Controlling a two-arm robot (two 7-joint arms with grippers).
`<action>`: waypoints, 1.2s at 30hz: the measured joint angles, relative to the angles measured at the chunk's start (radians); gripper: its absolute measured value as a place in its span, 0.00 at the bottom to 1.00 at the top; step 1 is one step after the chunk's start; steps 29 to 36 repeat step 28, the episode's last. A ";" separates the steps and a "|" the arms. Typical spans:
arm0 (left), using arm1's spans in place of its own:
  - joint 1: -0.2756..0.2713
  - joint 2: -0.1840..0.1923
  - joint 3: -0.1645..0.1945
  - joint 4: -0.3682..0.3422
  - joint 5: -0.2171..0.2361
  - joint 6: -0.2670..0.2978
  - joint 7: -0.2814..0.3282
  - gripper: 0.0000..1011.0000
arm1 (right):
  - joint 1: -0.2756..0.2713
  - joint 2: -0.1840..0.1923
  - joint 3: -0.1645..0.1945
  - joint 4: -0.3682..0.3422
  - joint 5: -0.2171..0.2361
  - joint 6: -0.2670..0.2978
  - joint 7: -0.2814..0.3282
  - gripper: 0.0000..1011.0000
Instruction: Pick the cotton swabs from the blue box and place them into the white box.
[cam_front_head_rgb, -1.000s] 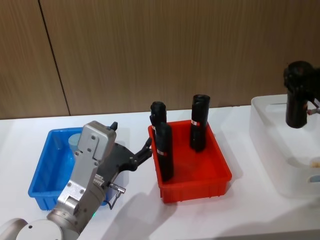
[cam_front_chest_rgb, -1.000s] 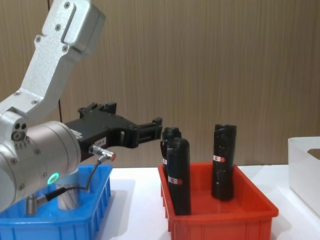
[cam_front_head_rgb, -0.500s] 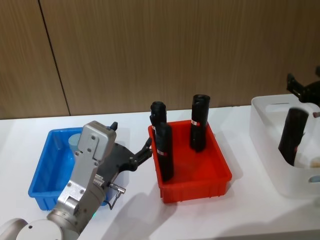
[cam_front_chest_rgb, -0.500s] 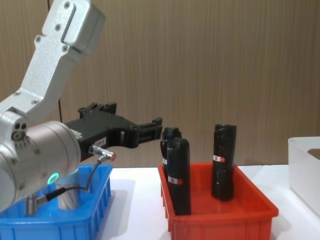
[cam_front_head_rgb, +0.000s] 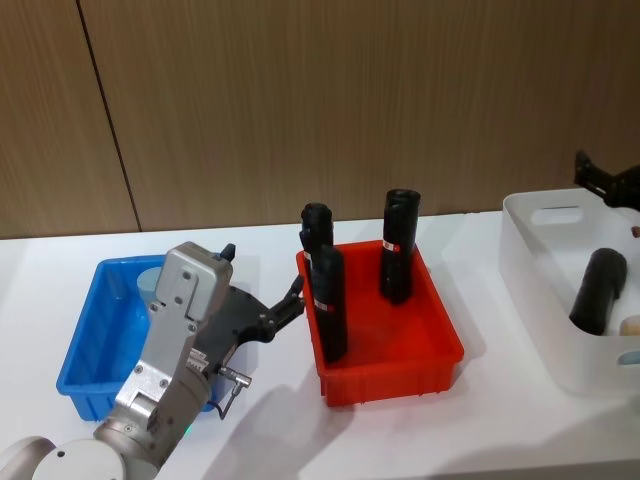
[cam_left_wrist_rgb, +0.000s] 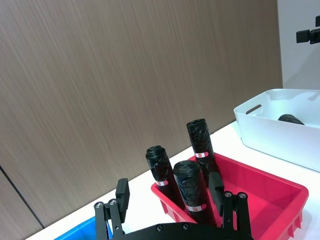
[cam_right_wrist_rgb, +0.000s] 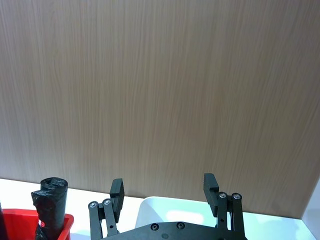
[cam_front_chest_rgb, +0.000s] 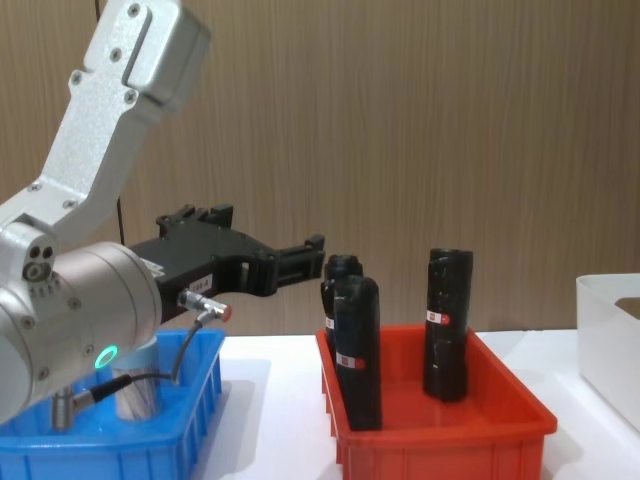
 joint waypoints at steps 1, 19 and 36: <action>0.000 0.000 0.000 0.000 0.000 0.000 0.000 0.99 | 0.000 0.000 0.000 0.000 0.000 0.000 0.000 0.99; 0.000 0.000 0.000 0.000 0.000 0.000 0.000 0.99 | -0.003 0.001 0.003 0.000 0.001 -0.003 -0.002 0.99; 0.000 0.000 0.000 0.000 0.000 0.000 0.000 0.99 | -0.003 0.002 0.003 0.000 0.002 -0.003 -0.002 0.99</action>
